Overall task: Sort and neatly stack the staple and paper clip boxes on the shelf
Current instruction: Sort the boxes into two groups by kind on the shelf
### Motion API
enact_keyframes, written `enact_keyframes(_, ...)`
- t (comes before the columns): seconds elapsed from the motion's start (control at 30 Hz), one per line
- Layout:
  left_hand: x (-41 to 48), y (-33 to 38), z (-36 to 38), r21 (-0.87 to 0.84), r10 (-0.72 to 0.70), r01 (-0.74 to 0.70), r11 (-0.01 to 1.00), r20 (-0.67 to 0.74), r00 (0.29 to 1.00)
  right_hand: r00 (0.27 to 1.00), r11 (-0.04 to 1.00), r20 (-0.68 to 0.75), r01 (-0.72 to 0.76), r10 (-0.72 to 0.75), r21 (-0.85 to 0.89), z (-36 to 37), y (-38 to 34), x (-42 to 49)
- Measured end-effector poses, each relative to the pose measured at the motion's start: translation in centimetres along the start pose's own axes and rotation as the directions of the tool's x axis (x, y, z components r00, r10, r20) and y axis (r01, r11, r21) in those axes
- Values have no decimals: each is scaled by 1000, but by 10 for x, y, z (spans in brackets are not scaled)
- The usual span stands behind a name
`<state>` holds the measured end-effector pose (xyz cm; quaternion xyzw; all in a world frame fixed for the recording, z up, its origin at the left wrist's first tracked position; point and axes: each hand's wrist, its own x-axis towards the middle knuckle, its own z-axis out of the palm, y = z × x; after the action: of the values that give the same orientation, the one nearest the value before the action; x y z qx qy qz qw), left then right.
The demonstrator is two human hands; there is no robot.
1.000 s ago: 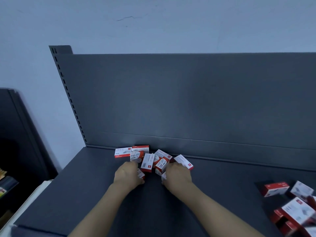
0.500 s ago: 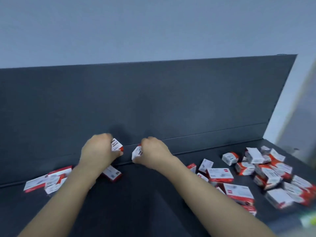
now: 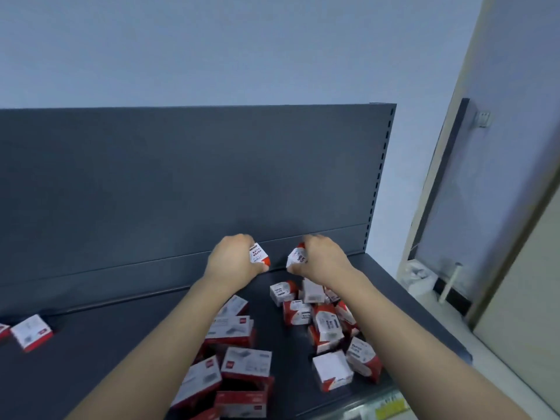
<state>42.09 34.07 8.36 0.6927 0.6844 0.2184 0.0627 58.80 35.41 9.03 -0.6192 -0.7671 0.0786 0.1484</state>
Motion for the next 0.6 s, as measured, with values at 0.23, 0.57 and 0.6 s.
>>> enact_keyframes(0.23,34,50,49,75,-48,41,996,96,994,999,998,34,-42,40,51,7,51,32)
enact_keyframes(0.57,56,40,93,44,-145,139,989,166,975,956,938,214,-250,200,239,47,69,74)
enact_keyframes(0.6,56,39,97,54,-141,133,990,184,973,948,936,243,-263,205,233,52,70,76)
